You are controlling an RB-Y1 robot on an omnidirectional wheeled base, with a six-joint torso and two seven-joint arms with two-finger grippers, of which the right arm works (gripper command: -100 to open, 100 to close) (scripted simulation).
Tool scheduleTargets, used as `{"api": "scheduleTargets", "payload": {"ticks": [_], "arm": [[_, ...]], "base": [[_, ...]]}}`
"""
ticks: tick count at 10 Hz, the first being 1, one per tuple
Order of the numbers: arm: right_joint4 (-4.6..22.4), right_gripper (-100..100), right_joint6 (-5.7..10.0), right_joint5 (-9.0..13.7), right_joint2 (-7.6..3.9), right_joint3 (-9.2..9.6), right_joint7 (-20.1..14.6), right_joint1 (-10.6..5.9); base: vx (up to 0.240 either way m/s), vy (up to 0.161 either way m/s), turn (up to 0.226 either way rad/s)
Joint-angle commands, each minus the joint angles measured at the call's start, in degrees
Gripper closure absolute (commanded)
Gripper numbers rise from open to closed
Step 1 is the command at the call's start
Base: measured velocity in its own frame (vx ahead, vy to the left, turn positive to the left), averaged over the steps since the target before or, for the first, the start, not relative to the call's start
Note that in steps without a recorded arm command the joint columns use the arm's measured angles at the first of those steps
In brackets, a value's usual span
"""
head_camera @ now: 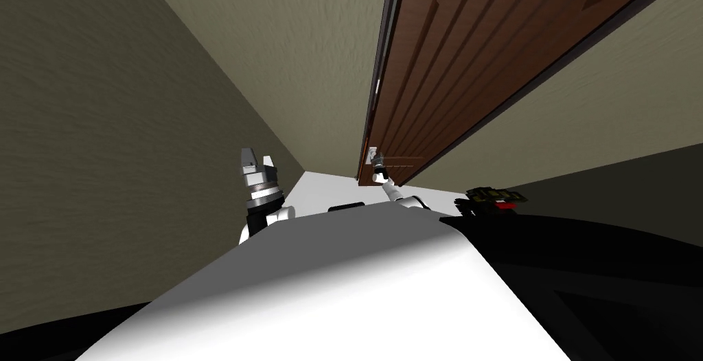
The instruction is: Pull the door open
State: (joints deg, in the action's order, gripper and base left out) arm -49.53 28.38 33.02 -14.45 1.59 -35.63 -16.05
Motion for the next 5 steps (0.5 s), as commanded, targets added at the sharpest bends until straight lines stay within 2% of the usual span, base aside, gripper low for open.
{"api": "scheduleTargets", "payload": {"ticks": [1, 4, 5], "arm": [[-0.36, -100, -0.25, 1.91, 0.71, 0.28, -2.86, -0.09], [-1.71, -100, -0.98, 5.6, 2.15, 0.69, -7.68, 0.11], [-1.71, -100, -0.98, 5.6, 2.15, 0.69, -8.03, 0.11]], "base": [[-0.095, -0.056, 0.076], [-0.105, -0.053, 0.07], [-0.065, -0.038, 0.03]]}}
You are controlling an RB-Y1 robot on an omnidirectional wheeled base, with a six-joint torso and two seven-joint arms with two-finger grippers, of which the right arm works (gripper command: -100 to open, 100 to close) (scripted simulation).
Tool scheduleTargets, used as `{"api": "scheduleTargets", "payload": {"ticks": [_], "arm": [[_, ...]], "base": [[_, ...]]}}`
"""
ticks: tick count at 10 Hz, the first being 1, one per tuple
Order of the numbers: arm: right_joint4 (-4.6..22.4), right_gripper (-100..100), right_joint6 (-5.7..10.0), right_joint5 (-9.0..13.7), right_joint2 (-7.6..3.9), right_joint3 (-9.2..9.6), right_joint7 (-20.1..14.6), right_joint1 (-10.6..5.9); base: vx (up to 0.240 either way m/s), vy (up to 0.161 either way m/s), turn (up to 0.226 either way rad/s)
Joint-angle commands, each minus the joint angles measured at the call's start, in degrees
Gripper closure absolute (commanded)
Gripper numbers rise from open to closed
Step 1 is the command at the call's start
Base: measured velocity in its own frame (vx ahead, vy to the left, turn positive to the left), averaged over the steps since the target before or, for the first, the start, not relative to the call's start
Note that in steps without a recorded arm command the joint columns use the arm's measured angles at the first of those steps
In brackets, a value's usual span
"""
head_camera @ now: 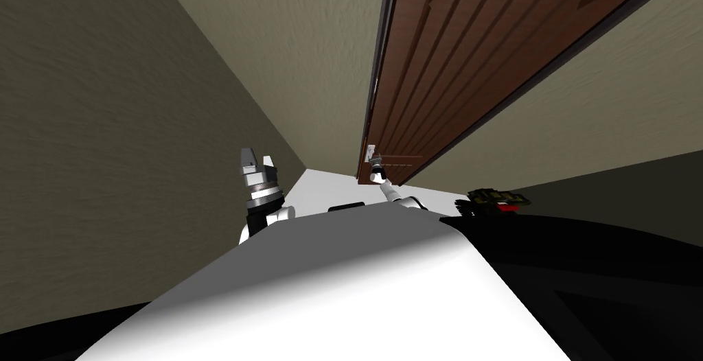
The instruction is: Pull the door open
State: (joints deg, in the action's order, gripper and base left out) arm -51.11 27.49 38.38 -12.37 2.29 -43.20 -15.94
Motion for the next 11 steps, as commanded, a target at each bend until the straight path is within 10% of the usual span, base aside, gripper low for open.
{"api": "scheduleTargets", "payload": {"ticks": [1, 9, 11], "arm": [[-0.57, -100, -0.33, 1.45, 0.55, 0.13, -2.13, 0.06], [-3.31, -100, -1.83, 8.94, 3.47, 0.97, -12.47, 0.47], [-3.06, -100, -1.64, 8.89, 1.58, 0.57, -13.24, 1.08]], "base": [[-0.043, -0.03, 0.036], [-0.09, -0.043, 0.057], [0.028, -0.001, 0.075]]}}
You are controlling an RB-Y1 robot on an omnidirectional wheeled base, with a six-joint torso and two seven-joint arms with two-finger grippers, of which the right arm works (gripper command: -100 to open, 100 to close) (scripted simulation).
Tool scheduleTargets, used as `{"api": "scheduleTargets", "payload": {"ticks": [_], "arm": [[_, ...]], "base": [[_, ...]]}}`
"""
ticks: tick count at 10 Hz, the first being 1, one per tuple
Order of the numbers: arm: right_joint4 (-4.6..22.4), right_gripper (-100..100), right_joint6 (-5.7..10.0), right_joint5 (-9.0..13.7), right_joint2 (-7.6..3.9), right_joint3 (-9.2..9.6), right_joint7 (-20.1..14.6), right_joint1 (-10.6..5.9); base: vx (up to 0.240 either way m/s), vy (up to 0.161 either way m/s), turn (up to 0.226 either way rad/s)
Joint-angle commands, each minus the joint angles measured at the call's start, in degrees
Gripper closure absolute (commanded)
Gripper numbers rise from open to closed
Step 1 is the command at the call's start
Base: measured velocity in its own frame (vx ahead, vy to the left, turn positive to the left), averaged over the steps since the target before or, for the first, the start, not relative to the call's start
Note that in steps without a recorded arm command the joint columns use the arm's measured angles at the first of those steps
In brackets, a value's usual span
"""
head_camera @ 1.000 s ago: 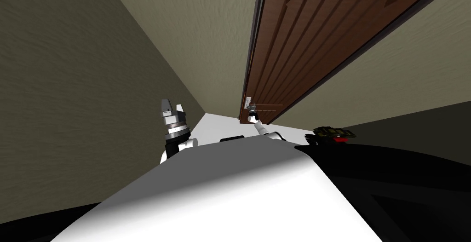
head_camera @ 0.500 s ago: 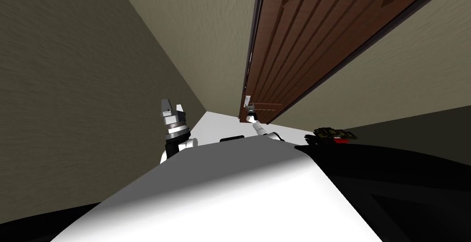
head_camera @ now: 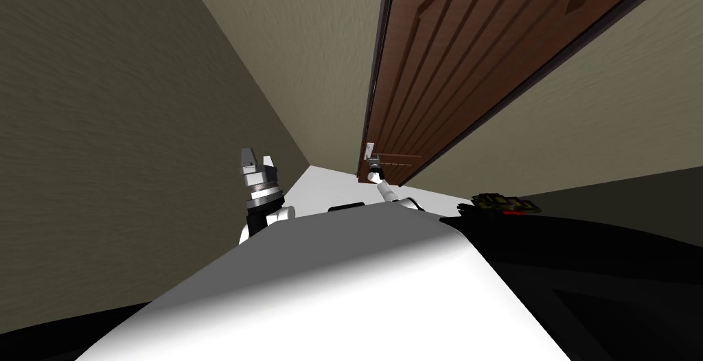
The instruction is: Pull the door open
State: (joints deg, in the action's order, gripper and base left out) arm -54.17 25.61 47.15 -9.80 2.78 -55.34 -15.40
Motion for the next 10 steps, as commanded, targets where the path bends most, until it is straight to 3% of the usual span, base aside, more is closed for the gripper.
{"api": "scheduleTargets", "payload": {"ticks": [1, 5, 8, 9, 10], "arm": [[0.07, -100, 0.31, 0.26, -1.66, -0.03, -1.64, 0.76], [0.52, -100, 0.68, 1.06, -5.57, -0.67, -4.81, 2.03], [0.97, -100, 1.05, 1.88, -9.51, -1.32, -8.0, 3.31], [0.58, -100, 0.94, 1.75, -8.92, -1.22, -7.39, 3.36], [0.58, 100, 0.94, 1.75, -8.92, -1.22, -7.39, 3.36]], "base": [[0.169, 0.033, 0.132], [0.136, 0.022, 0.111], [0.17, 0.009, 0.149], [0.079, 0.0, 0.019], [-0.011, -0.004, -0.037]]}}
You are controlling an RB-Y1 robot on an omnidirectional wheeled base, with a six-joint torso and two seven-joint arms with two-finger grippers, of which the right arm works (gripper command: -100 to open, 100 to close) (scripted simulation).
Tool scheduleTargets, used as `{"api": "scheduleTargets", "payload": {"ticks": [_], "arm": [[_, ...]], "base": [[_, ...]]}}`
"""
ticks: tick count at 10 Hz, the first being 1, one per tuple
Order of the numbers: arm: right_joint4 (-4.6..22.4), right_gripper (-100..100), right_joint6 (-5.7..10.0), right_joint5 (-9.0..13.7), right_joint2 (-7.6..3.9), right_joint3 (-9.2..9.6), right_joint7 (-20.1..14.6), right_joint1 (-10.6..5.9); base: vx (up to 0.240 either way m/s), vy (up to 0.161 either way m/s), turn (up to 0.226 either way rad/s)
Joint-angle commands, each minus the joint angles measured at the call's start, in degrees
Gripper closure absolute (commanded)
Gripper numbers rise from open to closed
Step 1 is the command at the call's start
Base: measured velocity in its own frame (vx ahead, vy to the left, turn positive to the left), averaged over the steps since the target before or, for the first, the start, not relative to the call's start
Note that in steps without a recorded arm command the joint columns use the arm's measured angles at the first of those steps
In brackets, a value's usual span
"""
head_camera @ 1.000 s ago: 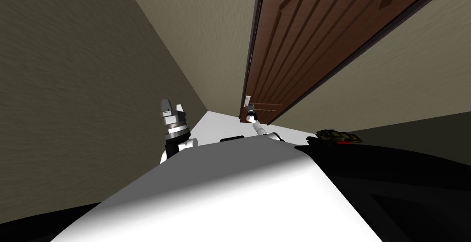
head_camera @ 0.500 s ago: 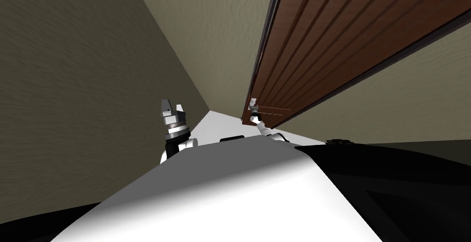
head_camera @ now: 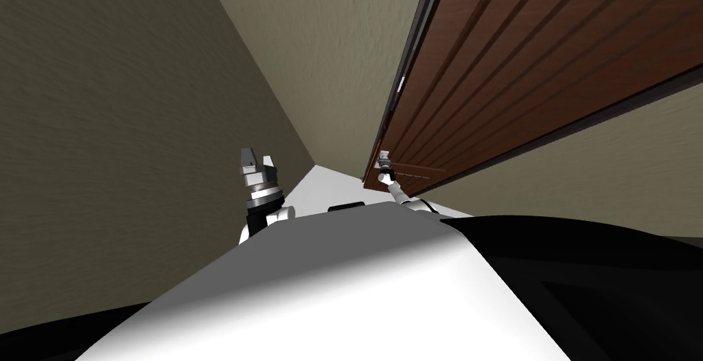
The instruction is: Pull the door open
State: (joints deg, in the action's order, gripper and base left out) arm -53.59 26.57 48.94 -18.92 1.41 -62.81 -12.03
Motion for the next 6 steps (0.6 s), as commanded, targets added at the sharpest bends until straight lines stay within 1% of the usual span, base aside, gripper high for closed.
{"api": "scheduleTargets", "payload": {"ticks": [1, 5, 6], "arm": [[0.0, 100, -0.02, -0.04, 0.19, 0.15, 0.08, 0.0], [0.0, 100, -0.02, -0.04, 0.19, 0.15, 0.08, 0.0], [-0.4, 100, -0.21, -0.05, -0.55, 1.02, -0.96, 0.43]], "base": [[-0.028, -0.012, -0.022], [-0.012, 0.0, 0.007], [-0.114, -0.052, 0.108]]}}
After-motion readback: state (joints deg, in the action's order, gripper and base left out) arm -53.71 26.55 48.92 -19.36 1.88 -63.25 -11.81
